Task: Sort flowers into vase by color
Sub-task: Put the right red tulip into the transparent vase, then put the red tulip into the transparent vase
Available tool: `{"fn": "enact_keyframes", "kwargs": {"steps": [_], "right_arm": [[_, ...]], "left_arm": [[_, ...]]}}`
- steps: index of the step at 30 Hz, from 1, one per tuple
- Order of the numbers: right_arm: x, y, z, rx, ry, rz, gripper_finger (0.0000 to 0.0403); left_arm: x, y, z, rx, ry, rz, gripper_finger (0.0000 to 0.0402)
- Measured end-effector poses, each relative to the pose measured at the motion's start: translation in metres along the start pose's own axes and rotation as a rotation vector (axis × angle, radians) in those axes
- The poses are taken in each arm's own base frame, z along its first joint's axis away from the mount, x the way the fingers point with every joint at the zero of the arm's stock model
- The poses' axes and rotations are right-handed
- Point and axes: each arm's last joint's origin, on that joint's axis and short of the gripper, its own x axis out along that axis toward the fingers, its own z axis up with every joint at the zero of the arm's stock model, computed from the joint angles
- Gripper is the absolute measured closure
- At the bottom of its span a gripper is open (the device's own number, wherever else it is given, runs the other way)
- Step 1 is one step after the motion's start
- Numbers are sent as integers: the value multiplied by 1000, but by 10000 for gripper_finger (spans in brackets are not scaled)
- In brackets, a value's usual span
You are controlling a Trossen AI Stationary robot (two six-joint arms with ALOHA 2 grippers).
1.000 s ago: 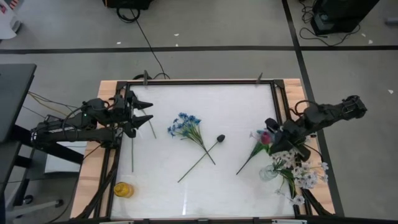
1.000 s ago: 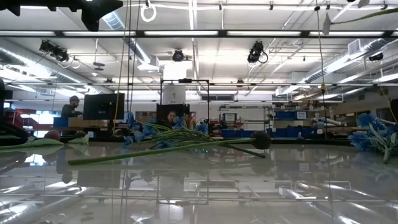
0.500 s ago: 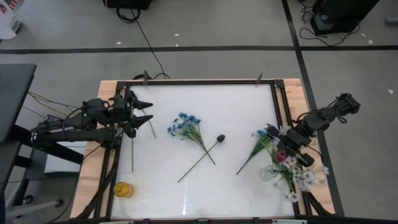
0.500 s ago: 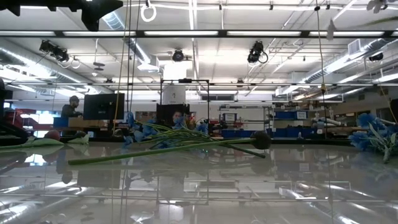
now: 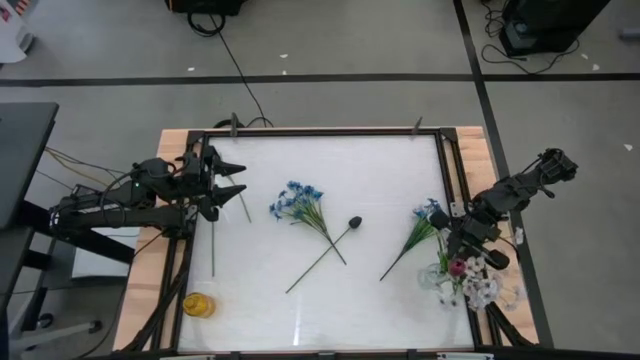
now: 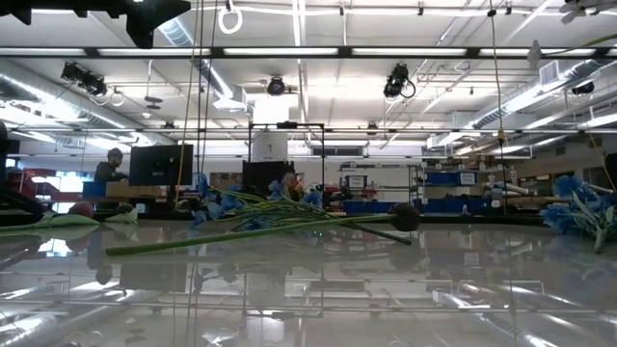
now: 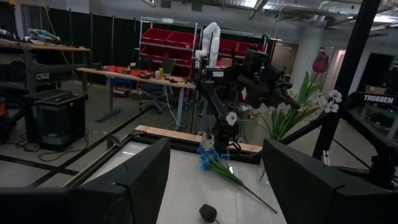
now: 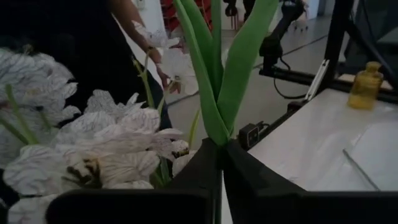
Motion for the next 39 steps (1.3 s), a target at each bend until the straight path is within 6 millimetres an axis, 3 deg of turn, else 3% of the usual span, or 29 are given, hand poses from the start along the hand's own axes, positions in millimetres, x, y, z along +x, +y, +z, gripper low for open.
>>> {"fn": "enact_keyframes", "kwargs": {"steps": [5,10,21,24,28,32,39], "right_arm": [[0,0,1,50,0,0,327],[-7,5,16,40,-43,33,296],[-24,12,49,-36,-171,-55,288],[-32,12,65,-25,-275,-179,289],[-36,2,71,128,-318,-532,289],[-24,-17,69,205,-227,-820,289],[7,-72,74,461,-159,-1071,289]], "left_arm": [[0,0,0,0,-1,0,141],[0,0,0,0,0,0,141],[0,0,0,0,0,0,141],[0,0,0,0,0,0,141],[0,0,0,0,0,0,141],[0,0,0,0,0,0,141],[0,0,0,0,0,0,141]]}}
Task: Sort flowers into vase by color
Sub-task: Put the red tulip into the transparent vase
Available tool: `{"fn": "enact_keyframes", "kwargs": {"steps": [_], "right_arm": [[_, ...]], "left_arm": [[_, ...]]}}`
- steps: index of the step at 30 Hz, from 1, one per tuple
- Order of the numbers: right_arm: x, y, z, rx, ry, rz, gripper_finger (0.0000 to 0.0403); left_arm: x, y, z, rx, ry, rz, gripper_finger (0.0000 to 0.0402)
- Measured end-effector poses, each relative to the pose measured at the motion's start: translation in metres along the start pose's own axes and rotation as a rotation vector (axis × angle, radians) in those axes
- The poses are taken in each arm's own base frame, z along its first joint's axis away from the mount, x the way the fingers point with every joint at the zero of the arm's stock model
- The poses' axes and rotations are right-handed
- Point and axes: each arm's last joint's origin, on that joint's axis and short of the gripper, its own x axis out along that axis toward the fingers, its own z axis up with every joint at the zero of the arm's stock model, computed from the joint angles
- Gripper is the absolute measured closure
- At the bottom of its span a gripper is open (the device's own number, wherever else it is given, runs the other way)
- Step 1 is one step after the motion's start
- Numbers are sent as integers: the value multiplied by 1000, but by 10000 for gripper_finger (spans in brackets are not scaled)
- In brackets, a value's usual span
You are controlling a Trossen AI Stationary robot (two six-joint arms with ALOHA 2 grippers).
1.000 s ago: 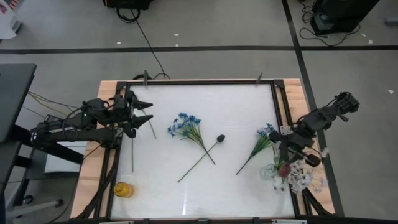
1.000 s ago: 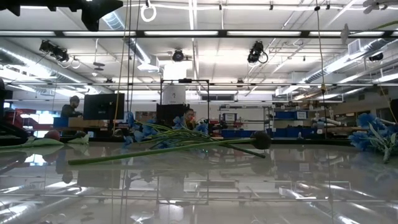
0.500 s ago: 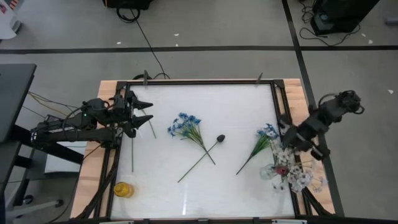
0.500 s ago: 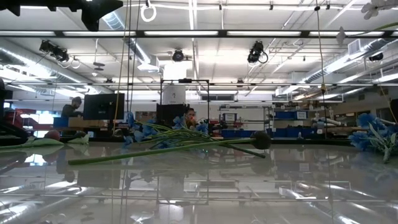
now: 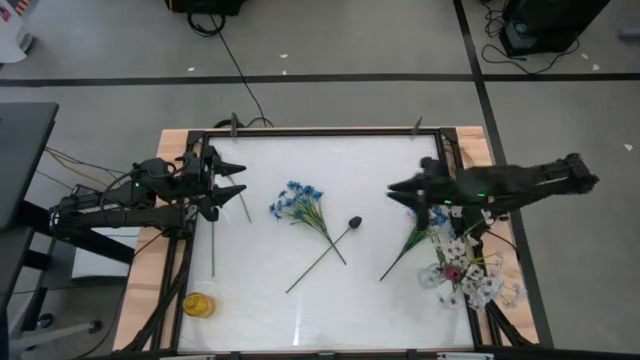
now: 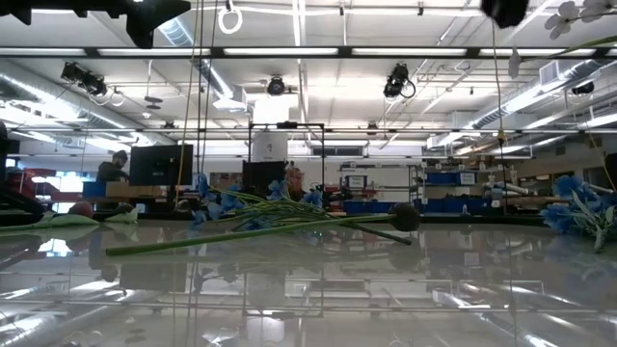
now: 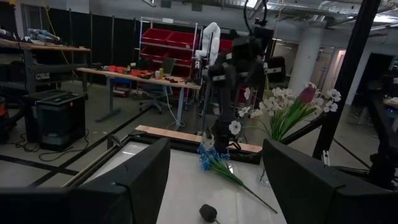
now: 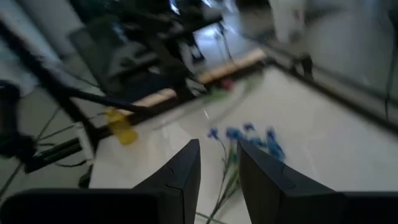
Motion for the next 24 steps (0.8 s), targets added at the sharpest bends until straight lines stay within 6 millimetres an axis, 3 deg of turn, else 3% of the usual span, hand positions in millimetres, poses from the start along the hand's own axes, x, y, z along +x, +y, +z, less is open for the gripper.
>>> {"fn": "enact_keyframes", "kwargs": {"steps": [4,14,19,24], "right_arm": [[47,-5,6,99,103,-65,288],[161,-17,14,162,324,-116,288],[196,-18,7,237,377,-129,288],[215,-18,-4,341,402,-84,288]], "left_arm": [[0,0,0,0,0,0,141],[0,0,0,0,0,0,141],[0,0,0,0,0,0,141],[0,0,0,0,0,0,141]]}}
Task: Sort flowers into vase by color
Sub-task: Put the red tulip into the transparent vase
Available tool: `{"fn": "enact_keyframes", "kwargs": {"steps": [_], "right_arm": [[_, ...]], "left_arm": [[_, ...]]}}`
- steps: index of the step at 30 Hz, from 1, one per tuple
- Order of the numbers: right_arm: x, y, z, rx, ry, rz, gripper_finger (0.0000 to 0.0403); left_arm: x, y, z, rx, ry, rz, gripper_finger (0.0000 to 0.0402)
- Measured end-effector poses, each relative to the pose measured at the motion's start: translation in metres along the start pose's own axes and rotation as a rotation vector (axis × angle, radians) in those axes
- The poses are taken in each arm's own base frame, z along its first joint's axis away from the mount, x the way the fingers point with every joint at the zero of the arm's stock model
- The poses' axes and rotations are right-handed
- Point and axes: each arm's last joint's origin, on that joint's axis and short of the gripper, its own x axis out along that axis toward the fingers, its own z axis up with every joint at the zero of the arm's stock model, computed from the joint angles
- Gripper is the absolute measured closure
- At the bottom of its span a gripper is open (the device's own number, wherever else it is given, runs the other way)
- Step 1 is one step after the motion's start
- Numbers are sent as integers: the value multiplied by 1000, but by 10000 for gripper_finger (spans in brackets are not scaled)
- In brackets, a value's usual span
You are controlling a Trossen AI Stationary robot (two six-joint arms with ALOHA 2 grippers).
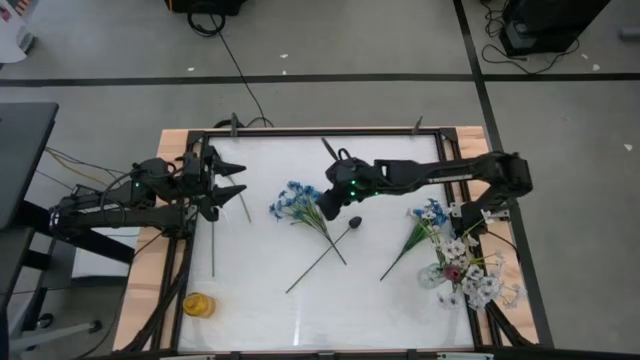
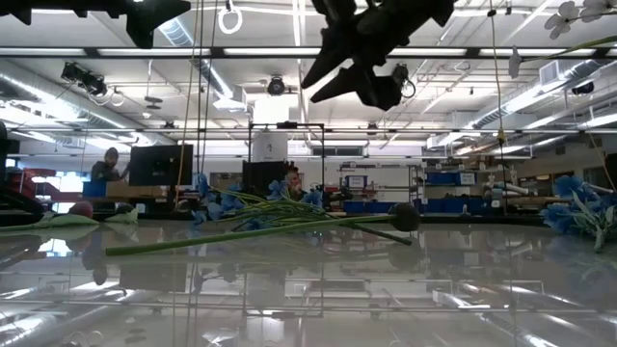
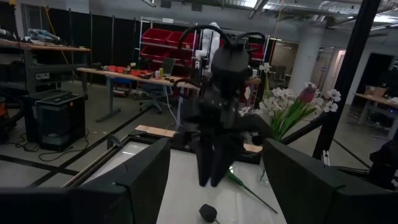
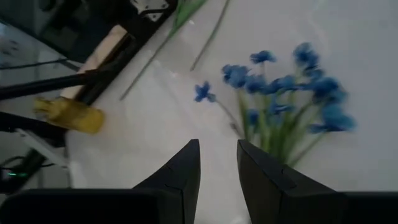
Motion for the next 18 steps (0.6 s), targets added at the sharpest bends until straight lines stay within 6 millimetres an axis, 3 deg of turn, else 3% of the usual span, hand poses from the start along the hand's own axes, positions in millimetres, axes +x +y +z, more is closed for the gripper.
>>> {"fn": "enact_keyframes", "kwargs": {"steps": [8,14,18], "right_arm": [[7,6,4,39,-23,90,288],[6,10,4,1,-64,99,290],[7,10,3,72,-69,85,301]], "left_arm": [[0,-1,4,-4,-42,-7,141],[1,-2,13,-225,-131,-35,141],[1,-2,14,-308,-145,-46,141]]}}
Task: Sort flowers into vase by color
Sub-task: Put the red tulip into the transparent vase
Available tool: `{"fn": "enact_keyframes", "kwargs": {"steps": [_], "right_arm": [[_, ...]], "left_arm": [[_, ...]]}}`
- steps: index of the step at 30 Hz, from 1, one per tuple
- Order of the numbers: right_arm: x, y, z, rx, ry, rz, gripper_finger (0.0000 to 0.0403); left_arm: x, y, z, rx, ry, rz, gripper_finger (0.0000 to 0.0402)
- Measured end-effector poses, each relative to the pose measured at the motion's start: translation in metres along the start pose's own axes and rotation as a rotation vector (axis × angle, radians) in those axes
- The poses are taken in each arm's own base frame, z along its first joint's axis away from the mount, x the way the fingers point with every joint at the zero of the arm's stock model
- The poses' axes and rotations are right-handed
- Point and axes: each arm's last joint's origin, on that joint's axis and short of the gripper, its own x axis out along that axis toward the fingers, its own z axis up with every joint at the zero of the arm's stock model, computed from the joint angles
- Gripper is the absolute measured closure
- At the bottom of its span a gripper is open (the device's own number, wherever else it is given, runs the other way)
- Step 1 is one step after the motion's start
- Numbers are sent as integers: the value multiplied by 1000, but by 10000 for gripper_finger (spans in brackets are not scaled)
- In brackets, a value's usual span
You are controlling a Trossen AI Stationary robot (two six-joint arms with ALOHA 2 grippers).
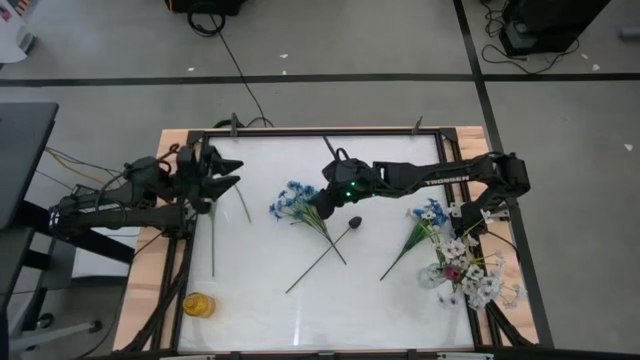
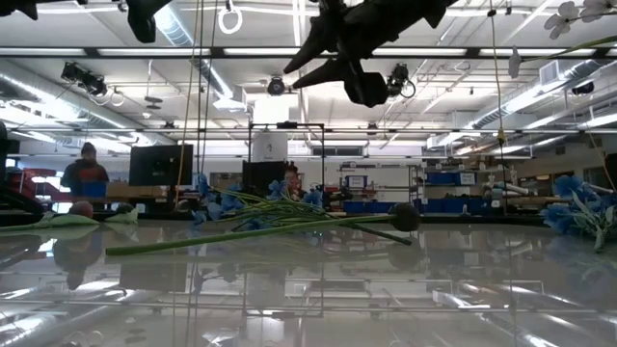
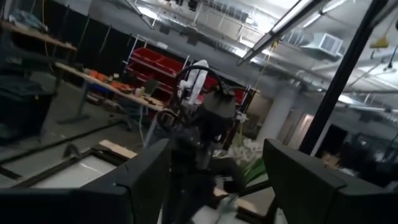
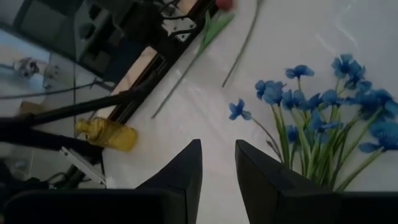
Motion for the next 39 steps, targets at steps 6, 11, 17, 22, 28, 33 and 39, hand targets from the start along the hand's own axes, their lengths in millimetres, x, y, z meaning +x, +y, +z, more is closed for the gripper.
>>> {"fn": "enact_keyframes", "kwargs": {"steps": [6,11,17,22,28,33,39], "right_arm": [[0,5,-7,58,-21,-20,329],[1,13,-16,39,-4,-12,347],[1,14,-19,33,9,-8,360],[1,13,-22,29,30,-23,364],[0,12,-30,-10,85,-68,364],[0,13,-37,-42,112,-87,364],[0,15,-40,-79,122,-79,364]], "left_arm": [[0,0,0,-66,-3,-2,141],[-1,6,-6,-99,30,116,141],[-9,27,-34,-302,181,515,141],[-24,40,-61,-458,379,805,141],[-36,50,-81,-519,535,1068,141],[-34,56,-93,-500,640,1213,148],[-26,70,-106,-455,754,1339,182]]}}
